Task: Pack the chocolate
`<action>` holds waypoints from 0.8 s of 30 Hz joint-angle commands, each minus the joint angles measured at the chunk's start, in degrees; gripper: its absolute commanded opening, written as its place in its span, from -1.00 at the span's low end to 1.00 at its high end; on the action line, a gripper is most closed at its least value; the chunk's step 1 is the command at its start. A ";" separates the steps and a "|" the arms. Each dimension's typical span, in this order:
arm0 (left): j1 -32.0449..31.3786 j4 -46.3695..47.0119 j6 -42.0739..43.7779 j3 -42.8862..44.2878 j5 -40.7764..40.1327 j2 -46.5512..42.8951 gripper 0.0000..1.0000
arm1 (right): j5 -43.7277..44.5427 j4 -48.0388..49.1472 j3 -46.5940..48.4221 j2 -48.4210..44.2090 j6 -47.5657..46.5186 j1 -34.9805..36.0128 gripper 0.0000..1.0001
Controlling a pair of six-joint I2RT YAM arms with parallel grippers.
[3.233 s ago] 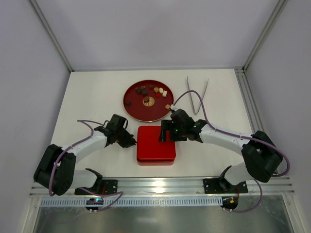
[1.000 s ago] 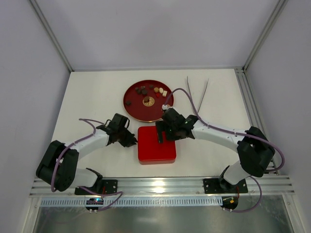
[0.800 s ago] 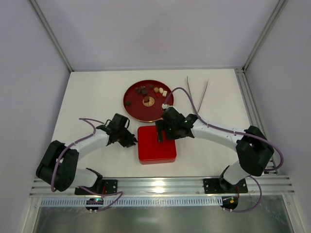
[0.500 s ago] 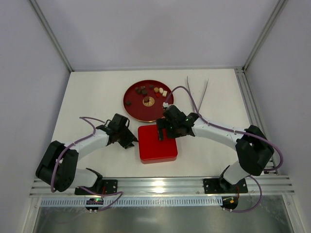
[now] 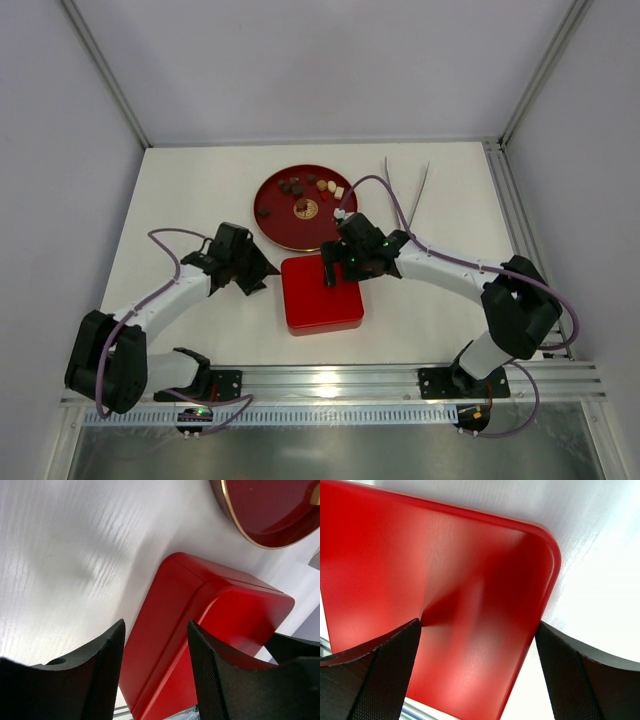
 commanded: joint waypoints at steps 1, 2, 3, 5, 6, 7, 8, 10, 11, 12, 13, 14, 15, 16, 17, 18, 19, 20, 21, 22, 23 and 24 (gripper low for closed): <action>0.61 0.50 2.54 2.70 1.27 -2.09 0.07 | -2.21 1.48 -0.32 1.19 -1.90 0.03 0.87; 0.61 0.50 2.81 2.79 1.10 -2.35 0.08 | -2.30 1.48 -0.32 1.19 -1.99 -0.14 0.86; 0.79 0.67 3.16 2.79 1.18 -2.53 0.10 | -2.47 1.56 -0.32 1.28 -2.08 -0.15 0.87; 0.79 1.99 4.12 2.70 1.80 -2.44 0.15 | -2.65 1.57 -0.23 1.54 -2.61 -0.23 0.86; 0.79 2.17 4.47 3.05 2.67 -1.83 0.16 | -2.56 1.48 -0.14 1.63 -2.70 -0.32 0.86; 0.79 2.52 5.17 3.05 3.20 -1.48 0.17 | -2.74 1.39 -0.14 1.72 -2.96 -0.32 0.86; 0.70 3.13 5.53 3.14 3.90 -0.95 0.17 | -2.91 1.39 -0.14 1.89 -3.13 -0.49 0.86; 0.70 3.93 6.06 3.23 5.05 1.06 0.17 | -3.09 1.13 0.12 2.33 -3.22 -0.67 0.86; 0.70 4.02 6.23 3.05 5.92 1.68 0.15 | -3.18 1.04 0.47 2.51 -3.49 -0.76 0.86; 0.79 5.15 6.24 2.27 6.19 2.04 0.15 | -3.18 0.69 0.65 2.94 -3.57 -0.76 0.86; 0.79 5.51 6.06 1.82 6.45 2.47 0.13 | -3.09 0.51 0.82 3.03 -3.75 -0.85 0.86; 0.70 5.77 5.89 1.47 6.28 2.48 0.10 | -3.00 0.16 1.09 3.21 -3.84 -0.85 0.86; 0.70 5.86 5.88 1.03 6.11 2.48 0.09 | -2.83 -0.28 1.44 3.30 -3.84 -1.02 0.86; 0.79 5.86 5.71 0.25 5.76 2.39 0.08 | -2.74 -0.37 1.44 3.30 -3.84 -1.11 0.86; 0.70 5.69 5.53 -0.20 4.62 2.13 0.07 | -2.82 -0.45 1.53 3.30 -3.93 -1.20 0.86; 0.70 5.60 5.10 -0.72 4.09 1.95 0.06 | -2.74 -0.63 1.79 3.39 -3.93 -1.29 0.86; 0.79 5.60 4.92 -1.08 3.74 1.78 0.06 | -2.74 -0.89 1.71 3.39 -3.84 -1.46 0.86; 0.70 5.42 4.74 -1.69 3.21 2.04 0.01 | -2.74 -0.98 1.79 3.47 -3.93 -1.55 0.86; 0.70 4.81 4.48 -1.78 3.03 2.39 -0.02 | -2.74 -1.07 1.79 3.47 -3.93 -1.64 0.86; 0.70 4.29 4.48 -1.87 2.68 2.74 -0.06 | -2.91 -1.16 1.71 3.47 -3.93 -1.73 0.86; 0.79 3.58 4.30 -2.31 2.33 3.09 -0.11 | -3.00 -1.07 1.53 3.56 -3.93 -1.90 0.86; 0.79 3.58 4.04 -2.75 1.80 3.44 -0.13 | -3.00 -1.16 1.44 3.65 -3.84 -1.90 0.86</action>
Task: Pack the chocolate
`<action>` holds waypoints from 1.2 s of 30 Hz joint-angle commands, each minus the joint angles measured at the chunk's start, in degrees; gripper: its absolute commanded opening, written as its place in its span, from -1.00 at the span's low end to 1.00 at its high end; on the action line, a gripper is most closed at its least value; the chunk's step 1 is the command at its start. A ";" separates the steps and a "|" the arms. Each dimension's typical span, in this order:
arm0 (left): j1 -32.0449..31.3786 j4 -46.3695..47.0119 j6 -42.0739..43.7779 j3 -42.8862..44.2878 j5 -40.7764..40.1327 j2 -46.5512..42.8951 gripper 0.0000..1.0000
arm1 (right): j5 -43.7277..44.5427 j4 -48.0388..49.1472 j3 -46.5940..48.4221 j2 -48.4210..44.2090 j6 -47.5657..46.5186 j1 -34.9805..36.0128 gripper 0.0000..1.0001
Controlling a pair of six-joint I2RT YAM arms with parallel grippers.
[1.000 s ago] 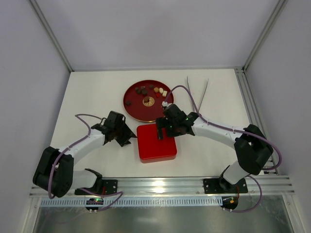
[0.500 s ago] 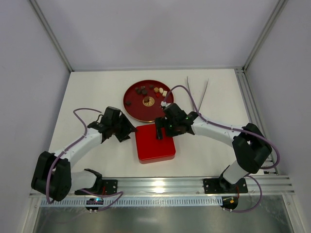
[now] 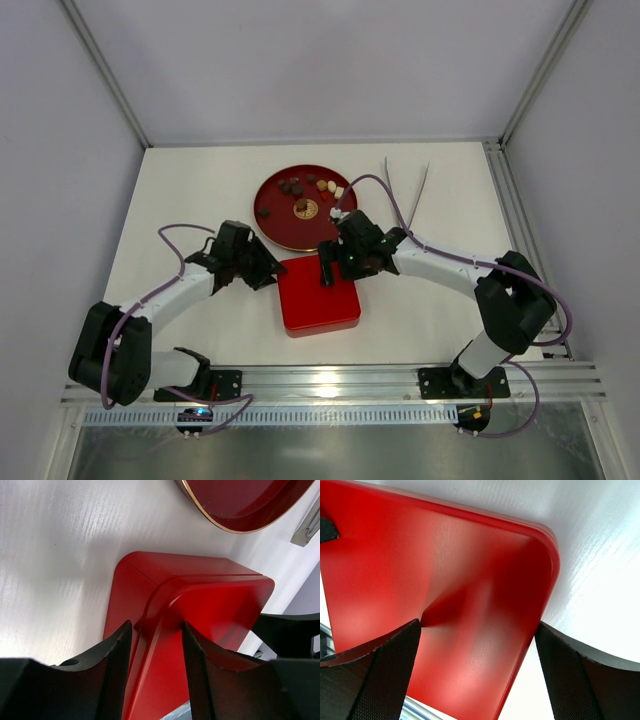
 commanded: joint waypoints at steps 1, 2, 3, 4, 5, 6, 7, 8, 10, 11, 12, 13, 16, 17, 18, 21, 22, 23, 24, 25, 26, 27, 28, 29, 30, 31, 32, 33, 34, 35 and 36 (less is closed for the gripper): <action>0.26 -3.07 -0.24 -2.99 -4.08 1.43 -0.14 | 1.48 -2.23 0.37 1.40 -1.41 -0.48 0.86; 0.26 -3.07 -0.51 -3.52 -4.26 1.52 -0.14 | 1.22 -2.05 0.20 1.40 -1.33 -0.66 0.86; 0.26 -3.07 -0.69 -3.78 -4.52 1.70 -0.15 | 1.04 -1.97 -0.15 1.40 -1.32 -0.75 0.86; 0.26 -3.07 -0.77 -3.87 -4.78 2.22 -0.14 | 0.69 -1.88 -0.24 1.40 -1.24 -0.92 0.86; 0.26 -3.42 -0.78 -3.87 -4.96 2.58 -0.15 | 0.17 -1.79 -0.42 1.49 -1.24 -1.18 0.86; 0.26 -3.68 -0.69 -3.79 -4.96 3.10 -0.15 | -0.01 -1.70 -0.59 1.57 -1.24 -1.36 0.86; 0.18 -3.94 -0.60 -3.78 -5.22 4.06 -0.16 | -0.28 -1.53 -0.68 1.66 -1.24 -1.36 0.86; 0.35 -4.12 -0.51 -3.78 -5.23 4.68 -0.17 | -0.71 -1.35 -1.12 1.66 -1.24 -1.88 0.86; 0.26 -4.30 -0.42 -4.14 -5.14 6.17 -0.17 | -2.56 -0.12 -1.74 1.66 -1.15 -2.59 0.87; 0.35 -4.39 -0.25 -4.22 -5.14 6.62 -0.17 | -3.35 0.40 -2.52 1.58 -0.80 -2.94 0.86; 0.53 -4.56 -0.16 -4.22 -5.05 6.97 -0.18 | -4.92 1.10 -3.05 1.05 -0.54 -3.81 0.86; 0.53 -4.65 -0.07 -4.40 -5.05 7.32 -0.18 | -5.28 2.24 -3.32 0.79 -0.36 -4.08 0.86; 0.70 -4.91 0.19 -4.31 -4.78 7.76 -0.19 | -6.34 3.04 -3.85 -0.18 -0.01 -5.05 0.86; 0.70 -5.00 0.28 -4.23 -4.79 7.59 -0.19 | -6.78 3.31 -4.11 -0.53 0.17 -5.31 0.86; 0.70 -5.18 0.45 -4.14 -4.79 7.50 -0.19 | -7.22 4.09 -4.20 -0.88 0.60 -5.49 0.86; 0.70 -6.32 1.33 -3.17 -4.96 7.59 -0.19 | -8.19 5.06 -4.29 -1.68 1.05 -6.98 0.86; 0.70 -6.93 1.51 -3.00 -5.05 7.68 -0.19 | -8.71 5.24 -4.20 -1.68 1.14 -7.94 0.86; 0.70 -6.93 1.77 -2.82 -5.05 7.76 -0.19 | -9.06 5.50 -4.11 -1.59 1.40 -8.30 0.86; 0.70 -6.93 1.86 -2.82 -4.96 7.85 -0.19 | -9.33 6.11 -4.03 -1.68 1.40 -8.74 0.86; 0.70 -7.11 2.03 -2.73 -4.87 7.94 -0.18 | -9.59 6.47 -4.02 -1.76 1.66 -9.61 0.86; 0.70 -7.20 2.12 -2.73 -4.79 8.03 -0.17 | -9.59 6.73 -3.85 -1.77 1.84 -10.06 0.86; 0.70 -7.37 2.21 -2.56 -4.70 8.38 -0.18 | -9.51 7.17 -3.76 -1.85 2.01 -10.41 0.86; 0.70 -7.29 2.47 -2.55 -4.26 8.47 -0.18 | -9.42 7.52 -3.67 -1.85 2.28 -10.68 0.86; 0.70 -7.29 2.48 -2.64 -4.26 8.55 -0.17 | -9.33 7.79 -3.67 -1.85 2.37 -11.20 0.86; 0.70 -7.29 2.56 -2.47 -4.17 8.64 -0.18 | -8.81 8.05 -3.59 -1.77 2.45 -11.12 0.86; 0.70 -7.37 2.74 -2.38 -3.82 8.99 -0.18 | -8.19 7.88 -3.32 -1.77 2.37 -11.20 0.86; 0.70 -7.37 2.91 -2.29 -3.73 9.08 -0.18 | -7.67 7.70 -3.06 -1.77 2.37 -11.21 0.86; 0.70 -7.46 3.09 -2.20 -3.64 9.26 -0.17 | -6.09 7.53 -2.97 -1.68 2.45 -11.21 0.85; 0.70 -7.64 3.09 -2.03 -3.73 9.35 -0.18 | -5.30 7.44 -2.80 -1.68 2.45 -11.21 0.85; 0.70 -7.72 3.27 -2.03 -3.64 9.35 -0.18 | -4.42 7.61 -2.88 -1.76 2.63 -11.21 0.84; 0.70 -7.99 3.35 -1.94 -3.73 9.52 -0.18 | -3.45 7.88 -2.79 -1.59 2.63 -11.29 0.83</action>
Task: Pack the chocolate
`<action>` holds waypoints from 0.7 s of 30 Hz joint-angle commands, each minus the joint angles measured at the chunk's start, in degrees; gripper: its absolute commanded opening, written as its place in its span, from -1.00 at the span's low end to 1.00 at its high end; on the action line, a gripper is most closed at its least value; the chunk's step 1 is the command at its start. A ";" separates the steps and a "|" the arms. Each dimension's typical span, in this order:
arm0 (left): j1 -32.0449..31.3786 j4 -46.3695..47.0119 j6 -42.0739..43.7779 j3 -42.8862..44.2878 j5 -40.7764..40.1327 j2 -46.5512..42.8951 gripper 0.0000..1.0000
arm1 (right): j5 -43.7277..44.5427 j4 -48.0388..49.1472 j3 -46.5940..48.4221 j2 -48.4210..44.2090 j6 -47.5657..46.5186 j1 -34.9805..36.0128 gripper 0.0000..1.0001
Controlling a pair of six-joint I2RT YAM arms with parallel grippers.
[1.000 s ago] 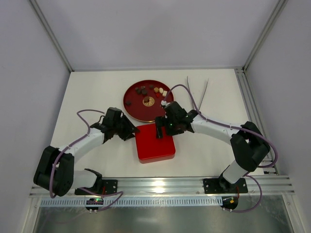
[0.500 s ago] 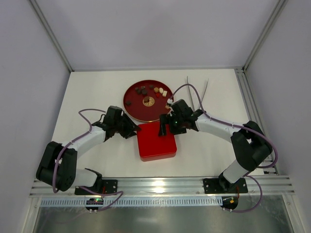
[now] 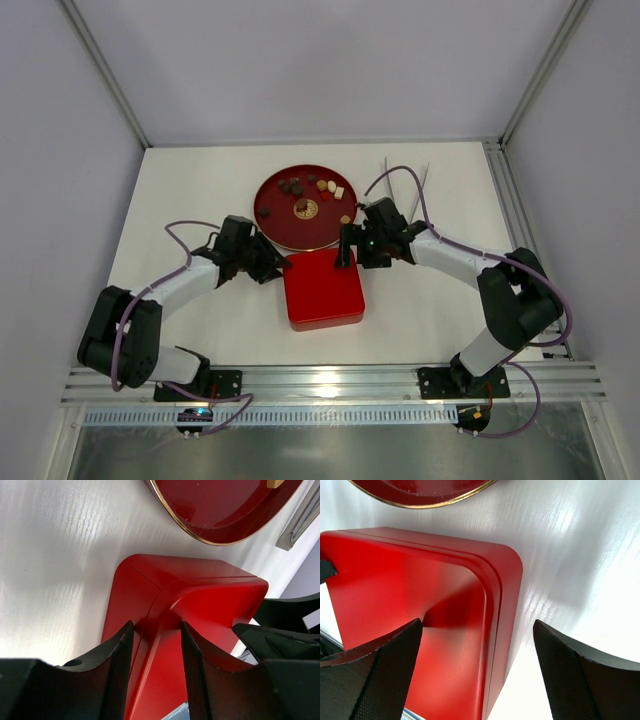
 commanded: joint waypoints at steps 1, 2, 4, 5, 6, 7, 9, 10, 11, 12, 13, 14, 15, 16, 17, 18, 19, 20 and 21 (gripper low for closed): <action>0.11 -13.52 4.49 -3.03 -6.64 4.08 -0.18 | 4.21 1.69 1.18 -1.02 0.68 -0.06 0.79; 0.11 -13.61 4.58 -2.94 -6.72 4.25 -0.18 | 4.21 1.78 1.27 -0.76 0.69 0.03 0.75; 0.11 -14.13 4.75 -2.68 -6.64 4.26 -0.18 | 4.56 2.31 1.10 0.12 0.95 0.03 0.68; 0.11 -14.14 4.76 -2.68 -6.64 4.52 -0.18 | 4.56 2.40 0.57 0.47 1.12 -0.06 0.60; 0.11 -14.40 4.76 -2.59 -6.64 4.52 -0.17 | 4.39 3.01 0.13 0.91 1.21 -0.06 0.56; 0.11 -14.57 4.84 -2.42 -6.72 4.61 -0.17 | 4.13 3.45 -0.31 1.52 1.39 -0.41 0.52; 0.11 -14.75 4.67 -2.33 -6.64 4.69 -0.18 | 3.34 5.02 -2.06 2.23 2.00 -1.02 0.37; 0.11 -14.84 4.67 -2.33 -6.64 4.70 -0.18 | 2.72 5.55 -2.59 2.84 2.18 -1.64 0.32; 0.11 -14.93 4.67 -2.24 -6.64 4.61 -0.18 | 2.72 6.00 -3.64 3.02 2.18 -1.82 0.29; 0.11 -14.93 4.58 -2.33 -6.72 4.61 -0.18 | 3.06 6.26 -4.08 3.11 2.18 -1.90 0.28; 0.11 -15.10 4.49 -2.33 -6.73 4.69 -0.18 | 3.68 6.44 -4.44 3.55 2.18 -1.99 0.19; 0.11 -15.19 4.58 -2.33 -6.81 4.70 -0.18 | 3.68 6.87 -5.31 3.72 2.18 -2.08 0.16; 0.11 -15.36 4.49 -2.42 -6.81 4.78 -0.17 | 3.68 7.05 -5.75 3.90 2.27 -2.17 0.15; 0.11 -15.37 4.49 -2.42 -6.90 4.78 -0.17 | 3.86 7.32 -6.19 4.08 2.09 -2.17 0.14; 0.11 -15.45 4.49 -2.33 -6.99 4.70 -0.17 | 4.12 7.58 -7.24 4.16 2.09 -2.17 0.13; 0.11 -15.54 4.49 -2.50 -6.99 4.70 -0.17 | 4.30 8.36 -7.86 4.17 2.18 -2.17 0.09; 0.03 -15.54 4.49 -2.59 -7.16 4.61 -0.17 | 4.30 8.72 -8.39 4.25 2.18 -2.26 0.05; 0.11 -15.54 4.67 -2.59 -7.08 4.69 -0.17 | 4.30 9.25 -9.09 4.43 2.18 -2.26 0.04; 0.11 -15.45 4.67 -2.50 -7.08 4.78 -0.17 | 4.39 9.60 -9.53 4.43 2.18 -2.26 -0.03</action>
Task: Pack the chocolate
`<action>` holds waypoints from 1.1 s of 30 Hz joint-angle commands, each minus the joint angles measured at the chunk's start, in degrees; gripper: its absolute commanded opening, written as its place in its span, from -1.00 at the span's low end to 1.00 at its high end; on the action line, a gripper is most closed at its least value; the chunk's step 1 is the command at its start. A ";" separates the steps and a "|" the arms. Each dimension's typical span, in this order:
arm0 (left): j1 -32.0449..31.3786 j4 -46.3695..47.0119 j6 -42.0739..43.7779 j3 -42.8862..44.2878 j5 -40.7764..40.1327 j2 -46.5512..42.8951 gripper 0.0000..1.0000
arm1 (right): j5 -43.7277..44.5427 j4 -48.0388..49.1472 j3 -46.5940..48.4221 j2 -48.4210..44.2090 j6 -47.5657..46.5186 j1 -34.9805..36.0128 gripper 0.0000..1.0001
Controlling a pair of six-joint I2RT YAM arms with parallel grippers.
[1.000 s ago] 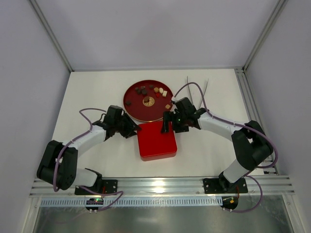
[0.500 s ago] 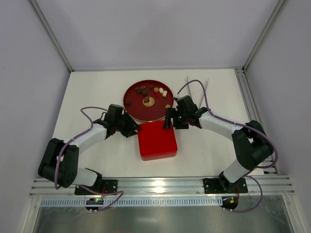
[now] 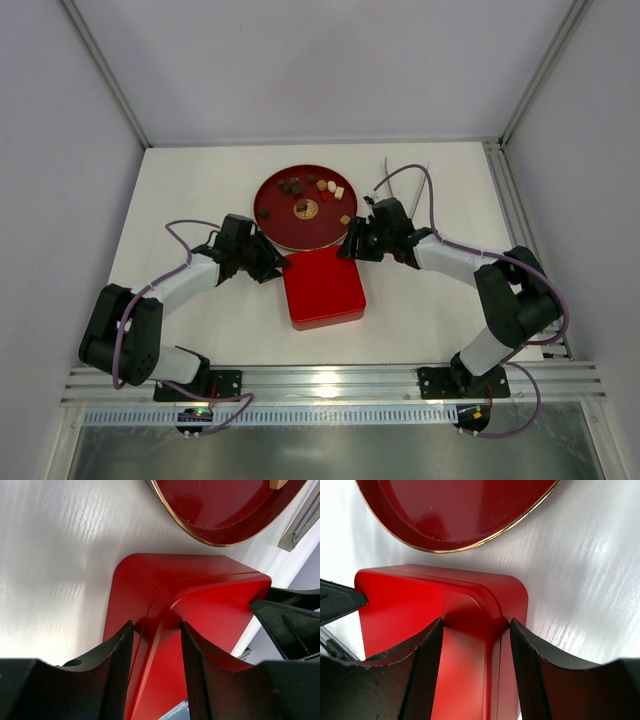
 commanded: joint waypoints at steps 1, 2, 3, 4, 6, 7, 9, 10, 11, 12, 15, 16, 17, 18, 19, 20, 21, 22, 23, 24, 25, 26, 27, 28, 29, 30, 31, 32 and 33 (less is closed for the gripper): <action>-0.08 -14.08 4.62 -3.47 -7.19 4.50 -0.17 | 6.05 -4.58 -5.21 3.69 -1.89 0.13 -0.09; -0.08 -14.16 5.15 -3.38 -6.84 4.50 -0.17 | 6.05 -4.41 -5.47 3.77 -2.06 0.13 -0.09; -0.08 -13.90 5.59 -3.03 -6.66 4.50 -0.15 | 5.61 -3.97 -5.65 3.60 -2.06 0.13 -0.04; -0.08 -13.81 5.94 -2.76 -6.40 4.15 -0.09 | 5.69 -3.70 -5.91 3.34 -1.89 0.13 0.06; -0.08 -13.90 7.61 -2.33 -6.05 3.62 -0.01 | 6.13 -3.61 -6.27 2.20 -1.71 0.13 0.08; -0.08 -14.16 8.22 -1.63 -5.87 3.36 0.04 | 6.40 -3.96 -6.18 1.93 -1.80 0.13 0.10; -0.08 -14.34 9.89 -0.83 -5.25 2.75 0.11 | 6.66 -4.84 -5.39 1.75 -2.15 0.13 0.14; -0.08 -14.51 10.33 -0.22 -4.99 2.74 0.14 | 6.84 -5.10 -4.87 1.75 -2.06 0.13 0.14; -0.08 -14.52 11.21 0.05 -3.77 2.83 0.15 | 6.92 -5.28 -4.78 1.75 -2.15 0.13 0.14; -0.08 -14.43 11.83 0.31 -3.06 2.83 0.16 | 6.93 -5.37 -4.60 1.84 -2.24 0.13 0.15; -0.08 -14.08 14.02 1.28 0.10 2.48 0.22 | 7.19 -5.63 -4.25 1.67 -2.24 0.13 0.15; -0.08 -13.99 14.55 1.37 0.72 1.78 0.25 | 7.36 -5.72 -4.07 1.67 -2.15 0.04 0.15; -0.17 -13.90 15.08 1.46 1.33 1.25 0.28 | 7.37 -5.98 -3.90 1.75 -2.15 0.13 0.15; -0.08 -13.90 15.61 1.54 2.91 0.12 0.30 | 7.54 -6.16 -3.72 1.75 -2.15 0.13 0.15; -0.08 -14.42 16.48 1.63 3.44 -0.33 0.32 | 7.72 -6.25 -3.46 1.75 -2.15 0.13 0.15; -0.17 -14.78 16.75 1.63 3.88 -0.68 0.32 | 7.80 -6.34 -3.37 1.84 -2.15 0.13 0.15; -0.17 -15.13 16.93 1.63 4.32 -1.21 0.33 | 7.80 -6.43 -3.19 1.93 -2.06 0.21 0.16; -0.26 -15.74 17.54 1.55 5.02 -1.30 0.33 | 7.89 -6.51 -2.93 1.84 -1.97 0.13 0.15; -0.43 -16.27 17.72 1.46 4.77 -1.47 0.33 | 8.07 -6.60 -2.84 1.93 -1.97 0.13 0.15; -0.61 -16.88 17.72 0.59 5.03 -1.65 0.32 | 8.16 -6.78 -2.75 1.84 -1.89 0.13 0.16; -0.70 -17.06 17.81 -0.12 5.38 -2.35 0.32 | 8.24 -6.86 -2.40 1.84 -1.88 0.13 0.16; -0.87 -17.33 17.63 -0.56 5.64 -2.70 0.32 | 8.24 -7.04 -2.23 1.93 -1.88 0.13 0.16; -1.22 -17.33 17.55 -1.09 5.91 -2.97 0.31 | 8.24 -7.13 -2.23 1.93 -1.88 0.13 0.16; -1.57 -17.42 17.55 -1.96 6.00 -3.67 0.30 | 8.24 -7.13 -2.05 1.93 -1.88 0.13 0.15; -1.93 -17.59 17.28 -2.41 6.35 -3.85 0.30 | 8.33 -7.22 -1.88 2.02 -1.80 0.13 0.16; -2.54 -17.68 17.11 -2.85 6.61 -4.20 0.27 | 8.33 -7.22 -1.79 2.02 -1.80 0.13 0.15; -2.89 -17.77 16.84 -3.63 6.53 -4.72 0.26 | 8.42 -7.39 -1.61 2.10 -1.80 0.13 0.15; -3.24 -17.77 16.32 -4.25 6.61 -5.07 0.25 | 8.42 -7.48 -1.61 2.02 -1.80 0.13 0.16; -4.29 -17.77 15.97 -4.60 6.53 -5.43 0.22 | 8.59 -7.48 -1.52 1.93 -1.71 0.13 0.15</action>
